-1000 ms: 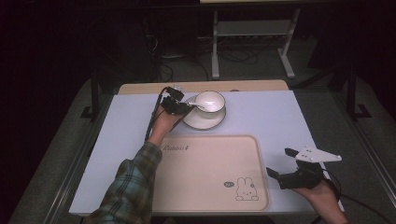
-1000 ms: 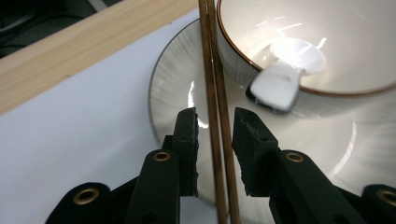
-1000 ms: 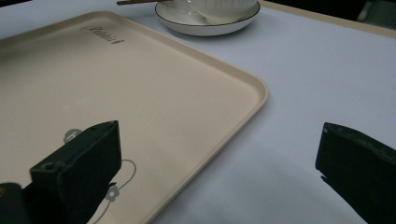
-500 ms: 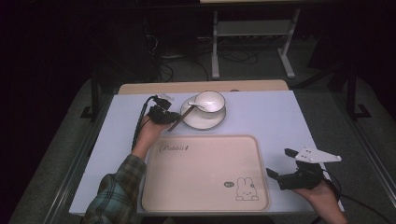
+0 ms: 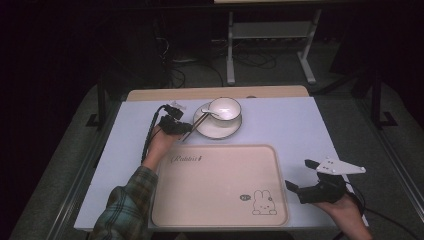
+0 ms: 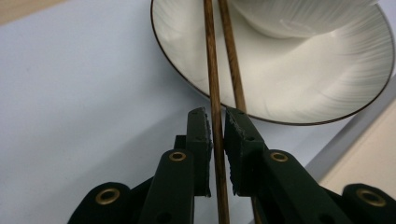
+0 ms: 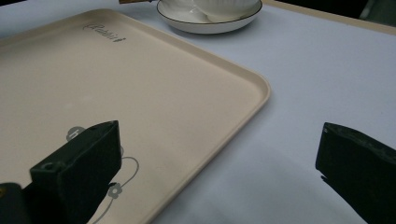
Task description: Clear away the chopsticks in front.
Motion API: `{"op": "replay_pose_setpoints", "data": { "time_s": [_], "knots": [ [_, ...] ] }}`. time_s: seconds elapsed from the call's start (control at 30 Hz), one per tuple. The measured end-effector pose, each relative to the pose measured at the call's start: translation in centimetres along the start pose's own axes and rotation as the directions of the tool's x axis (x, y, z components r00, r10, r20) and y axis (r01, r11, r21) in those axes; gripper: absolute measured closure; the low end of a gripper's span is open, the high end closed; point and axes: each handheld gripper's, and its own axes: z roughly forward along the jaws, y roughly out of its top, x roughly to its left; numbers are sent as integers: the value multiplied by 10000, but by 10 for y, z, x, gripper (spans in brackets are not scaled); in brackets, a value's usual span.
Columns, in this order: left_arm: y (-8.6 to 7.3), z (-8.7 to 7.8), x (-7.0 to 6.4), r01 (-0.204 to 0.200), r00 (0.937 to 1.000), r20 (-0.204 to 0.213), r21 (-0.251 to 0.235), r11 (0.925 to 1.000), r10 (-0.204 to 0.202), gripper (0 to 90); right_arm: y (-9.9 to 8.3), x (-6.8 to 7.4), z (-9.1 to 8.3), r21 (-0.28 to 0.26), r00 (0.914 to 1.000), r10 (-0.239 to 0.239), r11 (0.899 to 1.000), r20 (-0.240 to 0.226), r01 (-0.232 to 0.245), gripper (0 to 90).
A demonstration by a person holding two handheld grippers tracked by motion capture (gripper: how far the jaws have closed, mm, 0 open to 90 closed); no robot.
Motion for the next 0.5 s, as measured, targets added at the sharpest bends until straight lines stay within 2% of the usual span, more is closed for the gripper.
{"op": "replay_pose_setpoints", "data": {
  "time_s": [0.13,0.23,0.5],
  "knots": [
    [-3,6,3,137,9999,17,147,9998,-137,794,0,0,0,13,10000,15,10000,5,-15,0],
    [-4,8,4,233,9997,33,110,9997,-234,840,-1,0,0,19,10000,1,10000,7,-1,0],
    [-4,0,5,353,9993,108,-62,9994,-353,847,-1,-1,0,-2,10000,38,10000,-1,-38,0]
  ]
}}
